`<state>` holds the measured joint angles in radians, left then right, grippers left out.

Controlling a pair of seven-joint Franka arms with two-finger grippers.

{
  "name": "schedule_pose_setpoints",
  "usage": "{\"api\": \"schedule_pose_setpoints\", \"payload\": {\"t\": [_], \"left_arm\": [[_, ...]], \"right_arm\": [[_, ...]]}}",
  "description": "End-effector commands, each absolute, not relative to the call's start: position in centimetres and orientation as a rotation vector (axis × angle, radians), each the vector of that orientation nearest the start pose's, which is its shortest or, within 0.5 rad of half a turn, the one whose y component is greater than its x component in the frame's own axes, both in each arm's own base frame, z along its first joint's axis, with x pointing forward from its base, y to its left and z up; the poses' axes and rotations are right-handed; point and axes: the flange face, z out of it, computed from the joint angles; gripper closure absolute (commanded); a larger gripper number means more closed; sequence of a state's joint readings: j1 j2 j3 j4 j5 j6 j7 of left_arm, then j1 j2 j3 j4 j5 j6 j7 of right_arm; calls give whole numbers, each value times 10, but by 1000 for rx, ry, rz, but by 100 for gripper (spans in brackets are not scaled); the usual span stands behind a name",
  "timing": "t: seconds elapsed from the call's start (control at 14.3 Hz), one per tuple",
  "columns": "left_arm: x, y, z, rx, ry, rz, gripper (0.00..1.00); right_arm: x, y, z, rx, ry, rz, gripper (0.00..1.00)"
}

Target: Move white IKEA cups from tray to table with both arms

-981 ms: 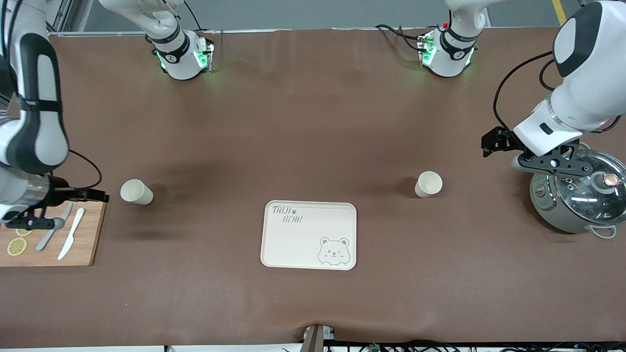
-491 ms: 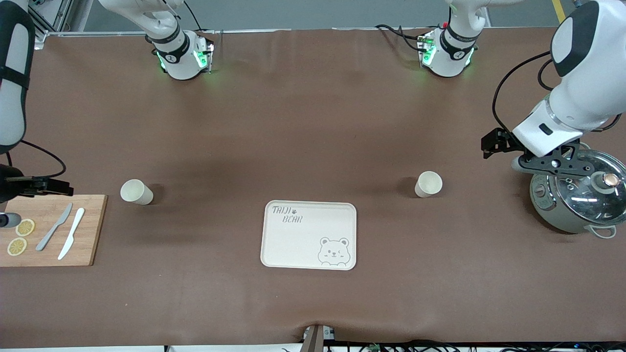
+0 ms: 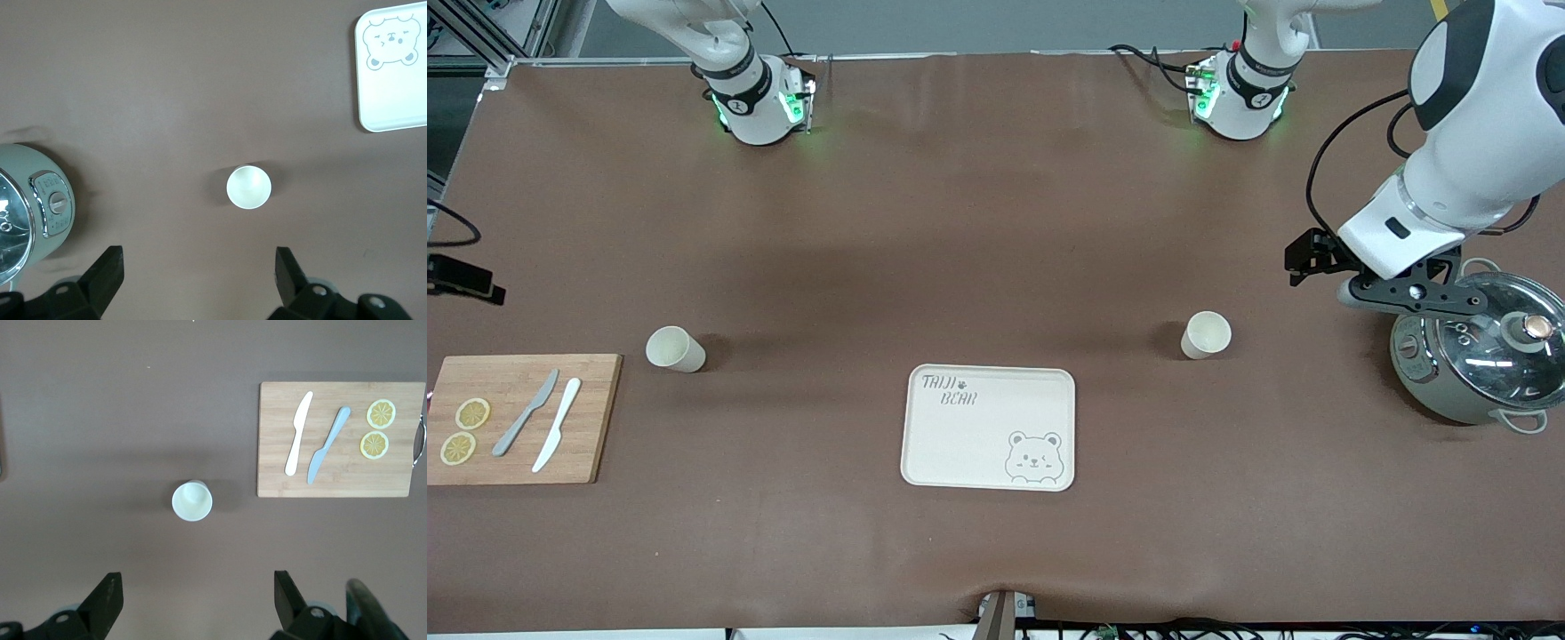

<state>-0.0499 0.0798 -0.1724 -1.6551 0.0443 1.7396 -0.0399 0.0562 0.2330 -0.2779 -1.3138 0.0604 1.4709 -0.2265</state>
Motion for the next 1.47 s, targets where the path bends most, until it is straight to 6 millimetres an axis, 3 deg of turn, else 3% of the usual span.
{"api": "schedule_pose_setpoints", "payload": {"t": [0.0, 0.28, 0.56, 0.77, 0.91, 1.05, 1.4], "left_arm": [[572, -126, 571, -3111, 284, -37, 0], [569, -128, 576, -3110, 285, -25, 0], [570, -129, 574, -3110, 287, -16, 0], [563, -143, 578, -3104, 329, 24, 0], [562, -143, 576, -3100, 345, 43, 0], [561, -143, 577, -3100, 345, 41, 0], [559, -153, 581, -3101, 357, 28, 0]], "right_arm": [[568, -108, 612, -3101, 2, 122, 0], [535, -107, 642, -3093, -5, 76, 0], [521, -104, 662, -3093, -21, 52, 0], [520, -102, 663, -3112, -27, 56, 0], [522, -80, 664, -3106, -33, 58, 0], [520, -56, 668, -3107, 154, 67, 0], [517, -62, 666, -3101, 208, 103, 0]]}}
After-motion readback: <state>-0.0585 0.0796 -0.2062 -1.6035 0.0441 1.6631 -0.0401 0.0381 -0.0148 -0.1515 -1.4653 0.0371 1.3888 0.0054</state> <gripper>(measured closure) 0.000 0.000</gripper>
